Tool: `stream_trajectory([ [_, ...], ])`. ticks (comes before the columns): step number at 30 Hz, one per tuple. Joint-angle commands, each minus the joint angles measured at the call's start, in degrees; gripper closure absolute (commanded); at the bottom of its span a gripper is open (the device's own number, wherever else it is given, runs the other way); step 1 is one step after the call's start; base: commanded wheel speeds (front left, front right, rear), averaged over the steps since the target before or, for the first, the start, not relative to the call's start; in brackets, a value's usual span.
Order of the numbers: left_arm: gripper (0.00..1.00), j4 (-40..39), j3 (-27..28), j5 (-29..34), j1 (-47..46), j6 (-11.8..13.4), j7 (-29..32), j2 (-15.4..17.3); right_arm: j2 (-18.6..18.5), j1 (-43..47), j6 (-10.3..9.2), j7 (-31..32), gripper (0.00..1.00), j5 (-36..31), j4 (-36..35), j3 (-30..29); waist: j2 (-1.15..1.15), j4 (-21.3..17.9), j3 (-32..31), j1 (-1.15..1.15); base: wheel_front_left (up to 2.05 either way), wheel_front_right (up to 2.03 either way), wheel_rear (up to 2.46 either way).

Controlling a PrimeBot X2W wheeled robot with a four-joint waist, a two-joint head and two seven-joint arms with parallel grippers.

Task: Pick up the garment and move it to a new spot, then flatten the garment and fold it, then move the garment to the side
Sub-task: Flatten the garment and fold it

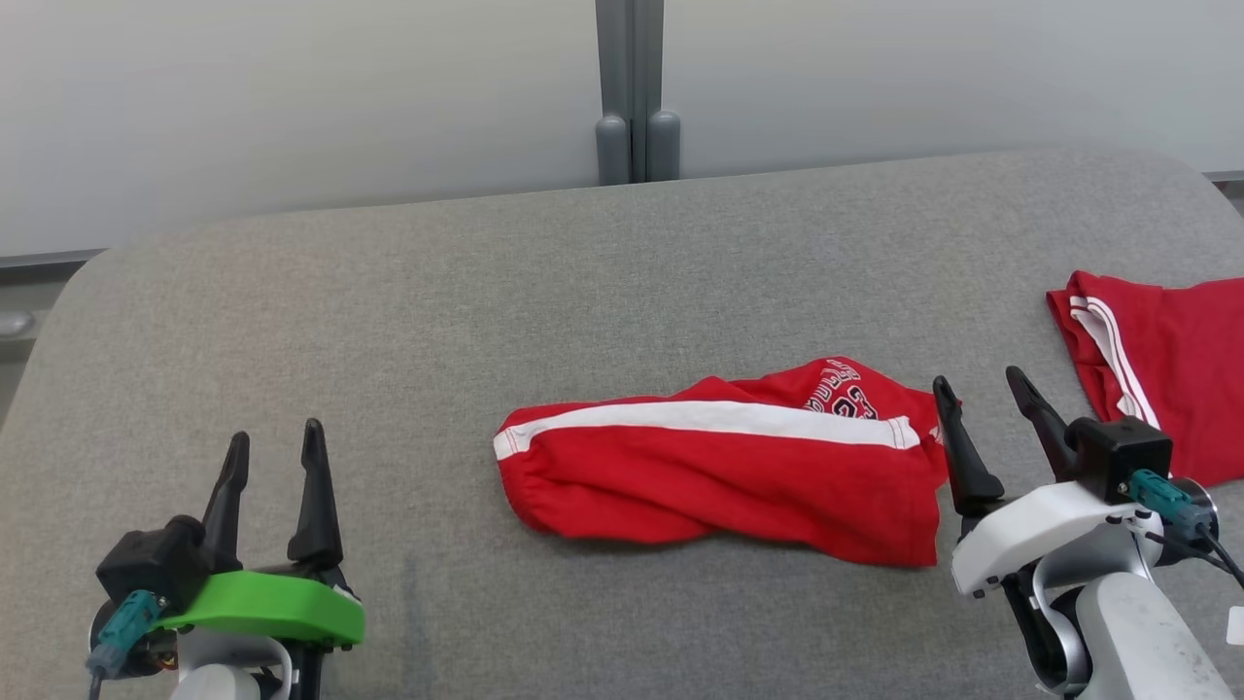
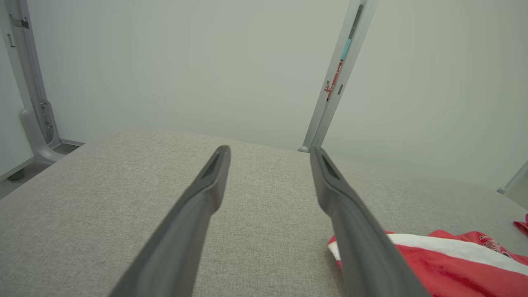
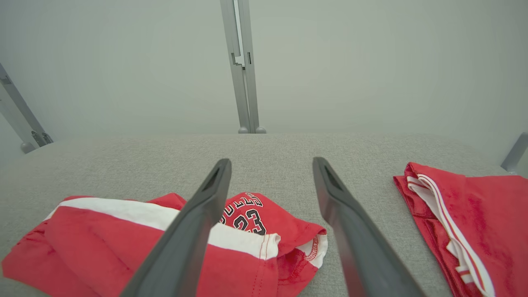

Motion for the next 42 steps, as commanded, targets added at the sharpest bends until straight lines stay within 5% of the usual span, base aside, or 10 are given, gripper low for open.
stream_trajectory([
  [1, 0.00, 0.74, 0.05, 0.81, 0.86, -0.50, -0.14, 0.13, 0.13, 0.58, -0.10, 0.35, 0.00, -0.45, 0.12, -0.14, 0.00, 0.04, -0.20, 0.00, 0.00, 0.00, 0.00],
  [25, 0.00, 5.78, 0.13, 4.17, -2.07, -2.94, 0.45, -1.91, 1.00, -0.29, -0.11, 2.78, 0.00, 0.30, 0.28, -0.11, 0.00, -0.30, 1.09, 0.00, 0.00, 0.00, 0.00],
  [31, 0.00, 9.74, -2.83, 0.35, -5.88, -3.29, 10.67, -3.25, 2.69, -1.83, -0.10, 12.48, 0.00, 1.78, 0.25, -2.48, 0.00, -0.35, 1.95, 0.00, 0.00, 0.00, 0.00],
  [42, 0.00, 15.54, -8.52, -5.01, -16.02, 2.23, 30.09, -5.39, 6.12, -7.55, -0.07, 34.99, 0.00, 3.76, -1.33, -8.54, 0.00, -1.22, 5.89, 0.00, 0.00, 0.00, 0.00],
])
